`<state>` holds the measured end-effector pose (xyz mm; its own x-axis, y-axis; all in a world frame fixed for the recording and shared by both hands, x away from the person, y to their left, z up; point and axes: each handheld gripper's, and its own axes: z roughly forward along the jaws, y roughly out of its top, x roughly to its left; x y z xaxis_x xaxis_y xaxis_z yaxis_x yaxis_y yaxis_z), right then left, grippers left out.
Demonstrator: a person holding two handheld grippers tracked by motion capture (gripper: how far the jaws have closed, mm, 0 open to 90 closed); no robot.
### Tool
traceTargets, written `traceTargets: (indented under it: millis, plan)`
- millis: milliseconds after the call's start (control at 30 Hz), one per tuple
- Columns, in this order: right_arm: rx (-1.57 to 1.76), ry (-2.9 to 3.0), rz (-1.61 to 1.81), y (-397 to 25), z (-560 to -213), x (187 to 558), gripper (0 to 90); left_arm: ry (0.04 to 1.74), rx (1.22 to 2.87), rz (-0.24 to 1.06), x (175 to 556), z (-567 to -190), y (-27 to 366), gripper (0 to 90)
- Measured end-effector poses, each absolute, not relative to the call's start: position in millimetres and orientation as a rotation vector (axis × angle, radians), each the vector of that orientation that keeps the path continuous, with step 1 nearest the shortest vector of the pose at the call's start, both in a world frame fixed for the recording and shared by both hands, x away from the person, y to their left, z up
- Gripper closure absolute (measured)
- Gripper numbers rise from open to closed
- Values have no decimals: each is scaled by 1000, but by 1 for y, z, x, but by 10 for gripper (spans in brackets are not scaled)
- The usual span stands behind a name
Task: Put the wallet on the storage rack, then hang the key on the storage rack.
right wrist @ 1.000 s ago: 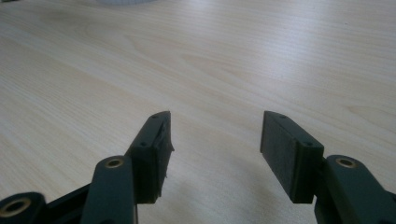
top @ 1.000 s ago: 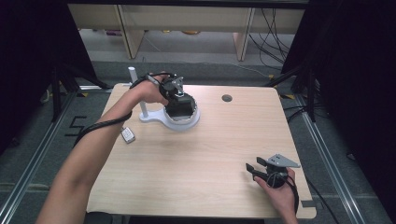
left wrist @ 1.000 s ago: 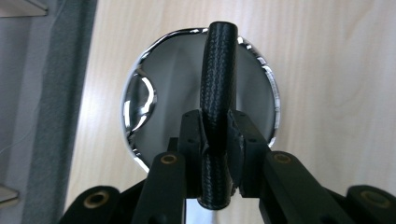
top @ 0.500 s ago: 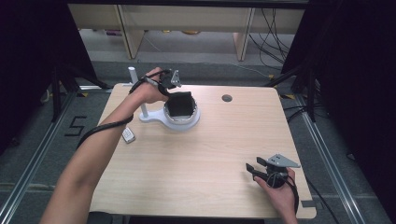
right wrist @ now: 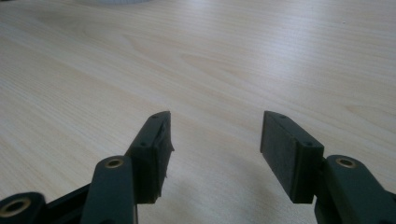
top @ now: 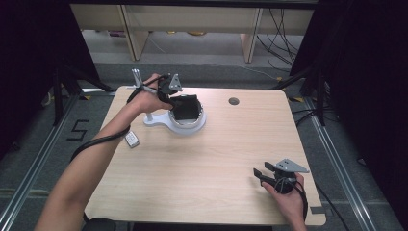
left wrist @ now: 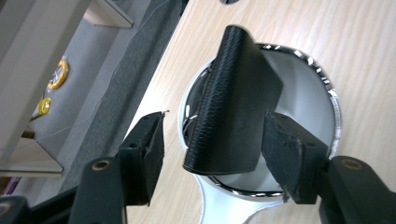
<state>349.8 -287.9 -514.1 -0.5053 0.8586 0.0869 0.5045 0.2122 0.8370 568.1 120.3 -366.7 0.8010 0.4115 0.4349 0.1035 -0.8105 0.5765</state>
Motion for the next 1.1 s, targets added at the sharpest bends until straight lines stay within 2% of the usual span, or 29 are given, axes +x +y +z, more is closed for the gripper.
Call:
traceTargets:
  millis: [133, 233, 400, 500, 767, 1100]
  plan:
    - [1263, 2089, 1205, -288, -514, 349, 444, 420, 2374, 723, 554, -366, 129, 362]
    - [1267, 2092, 1209, -288, -514, 350, 444, 511, 2310, 659, 541, -373, 138, 356]
    - [1271, 2080, 1220, -289, -514, 350, 442, 583, 2241, 669, 516, -383, 152, 354]
    - [1282, 2079, 1236, -291, -514, 351, 441, 654, 2193, 622, 506, -387, 161, 370]
    - [1390, 2062, 1252, -289, -514, 350, 440, 786, 2156, 667, 495, -389, 199, 376]
    - [1320, 2074, 1233, -292, -514, 353, 438, 961, 2136, 715, 470, -406, 256, 376]
